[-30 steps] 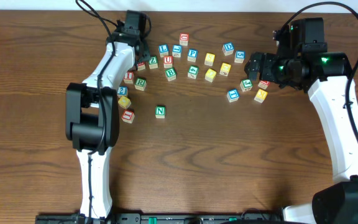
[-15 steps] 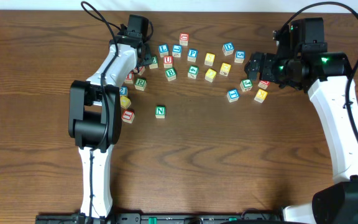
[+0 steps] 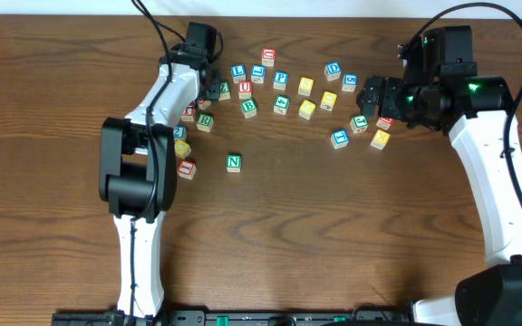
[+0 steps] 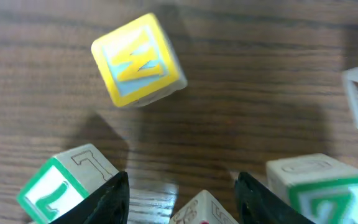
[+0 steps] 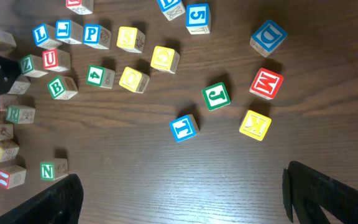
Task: Spell out NEURIPS
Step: 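Move the left gripper over the red-lettered E block, then lower the left gripper and close it on the red E block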
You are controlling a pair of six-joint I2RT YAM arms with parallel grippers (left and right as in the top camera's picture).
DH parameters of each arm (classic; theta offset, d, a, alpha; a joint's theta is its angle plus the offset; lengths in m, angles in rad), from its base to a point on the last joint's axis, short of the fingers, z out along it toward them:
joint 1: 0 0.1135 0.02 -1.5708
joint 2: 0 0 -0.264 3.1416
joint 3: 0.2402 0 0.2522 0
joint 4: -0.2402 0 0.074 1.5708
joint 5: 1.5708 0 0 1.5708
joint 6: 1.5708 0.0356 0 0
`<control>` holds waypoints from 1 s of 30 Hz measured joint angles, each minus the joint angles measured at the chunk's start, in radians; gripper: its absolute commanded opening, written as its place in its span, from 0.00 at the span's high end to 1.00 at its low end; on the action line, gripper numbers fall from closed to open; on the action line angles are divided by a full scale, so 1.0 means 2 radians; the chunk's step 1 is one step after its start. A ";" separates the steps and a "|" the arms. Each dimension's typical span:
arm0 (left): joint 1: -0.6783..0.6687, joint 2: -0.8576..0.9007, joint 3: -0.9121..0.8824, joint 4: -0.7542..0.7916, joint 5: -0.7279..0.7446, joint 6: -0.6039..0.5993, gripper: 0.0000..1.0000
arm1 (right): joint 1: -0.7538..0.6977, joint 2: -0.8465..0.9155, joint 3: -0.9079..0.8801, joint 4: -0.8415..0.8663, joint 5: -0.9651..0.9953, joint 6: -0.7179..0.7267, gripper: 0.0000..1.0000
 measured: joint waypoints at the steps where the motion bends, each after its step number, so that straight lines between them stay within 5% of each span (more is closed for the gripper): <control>1: 0.000 -0.003 0.000 0.000 0.003 0.010 0.46 | 0.000 0.000 0.000 0.000 0.000 0.000 0.01; 15: 0.003 -0.054 0.003 -0.067 0.072 0.168 0.44 | 0.000 0.000 0.000 0.000 0.000 0.000 0.01; 30: 0.041 -0.042 0.003 -0.063 0.127 0.207 0.42 | 0.000 0.000 0.000 0.000 0.000 0.000 0.01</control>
